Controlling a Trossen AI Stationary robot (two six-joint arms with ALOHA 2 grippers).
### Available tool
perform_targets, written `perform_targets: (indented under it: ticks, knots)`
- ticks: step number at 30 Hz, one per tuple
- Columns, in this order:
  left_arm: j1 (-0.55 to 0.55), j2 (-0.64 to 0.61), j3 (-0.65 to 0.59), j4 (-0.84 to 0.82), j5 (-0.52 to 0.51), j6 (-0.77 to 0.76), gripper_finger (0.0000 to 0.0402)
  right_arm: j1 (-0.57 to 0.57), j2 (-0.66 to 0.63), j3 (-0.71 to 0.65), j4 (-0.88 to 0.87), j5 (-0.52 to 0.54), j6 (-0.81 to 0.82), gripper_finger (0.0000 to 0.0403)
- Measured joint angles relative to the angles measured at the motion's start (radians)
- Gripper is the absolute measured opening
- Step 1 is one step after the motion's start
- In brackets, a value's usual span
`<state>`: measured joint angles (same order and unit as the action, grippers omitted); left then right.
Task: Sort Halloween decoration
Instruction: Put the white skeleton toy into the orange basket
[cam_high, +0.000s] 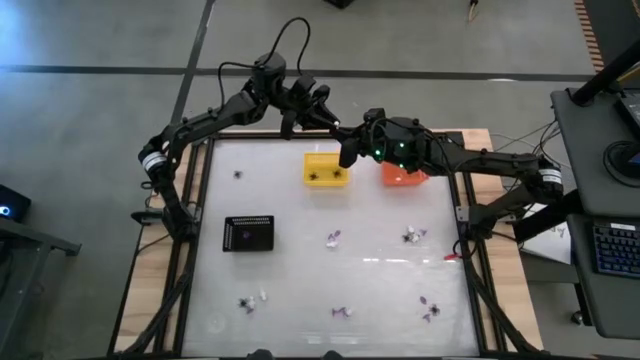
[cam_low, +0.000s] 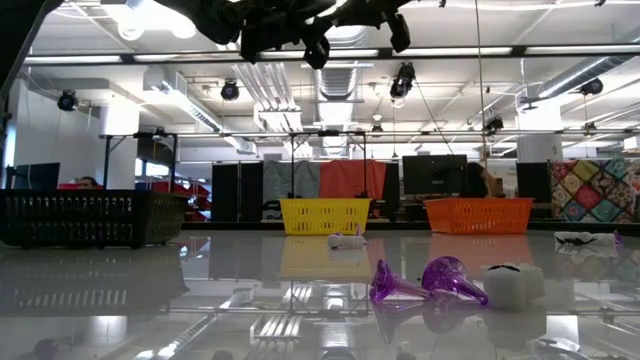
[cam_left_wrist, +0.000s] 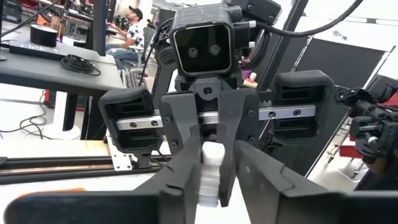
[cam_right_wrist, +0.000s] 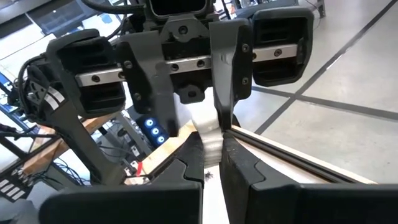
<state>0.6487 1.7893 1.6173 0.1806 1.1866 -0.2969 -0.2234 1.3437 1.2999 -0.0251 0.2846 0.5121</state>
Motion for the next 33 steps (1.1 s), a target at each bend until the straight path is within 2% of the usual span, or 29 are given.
perform_targets:
  ticks: [5, 9, 16, 21, 28, 31, 33]
  knots:
    - [0.0, 0.0, 0.0, -0.001, 0.001, 0.0, 0.0128, 0.0, -0.001, 0.0, -0.021, 0.008, -0.016, 0.0014]
    - [0.019, 0.0, 0.0, -0.013, 0.008, -0.011, 0.0145, 0.0, -0.018, 0.0, -0.125, 0.056, -0.016, 0.0013]
    - [0.09, -0.002, -0.002, -0.118, 0.008, -0.016, 0.014, -0.004, -0.075, 0.0, -0.367, 0.16, 0.021, 0.0013]
    - [0.128, -0.002, -0.002, -0.242, 0.045, 0.043, 0.0131, -0.032, -0.102, 0.0, -0.582, 0.182, 0.095, 0.0013]
    - [0.141, -0.006, -0.003, -0.449, 0.099, 0.203, 0.012, -0.097, -0.099, 0.0, -0.961, 0.19, 0.26, 0.0013]
    - [0.14, -0.006, -0.003, -0.554, 0.097, 0.288, 0.0115, -0.128, -0.088, -0.003, -1.052, 0.186, 0.302, 0.0013]
    - [0.14, -0.006, -0.003, -0.628, 0.077, 0.348, 0.0113, -0.154, -0.082, -0.008, -1.086, 0.147, 0.306, 0.0013]
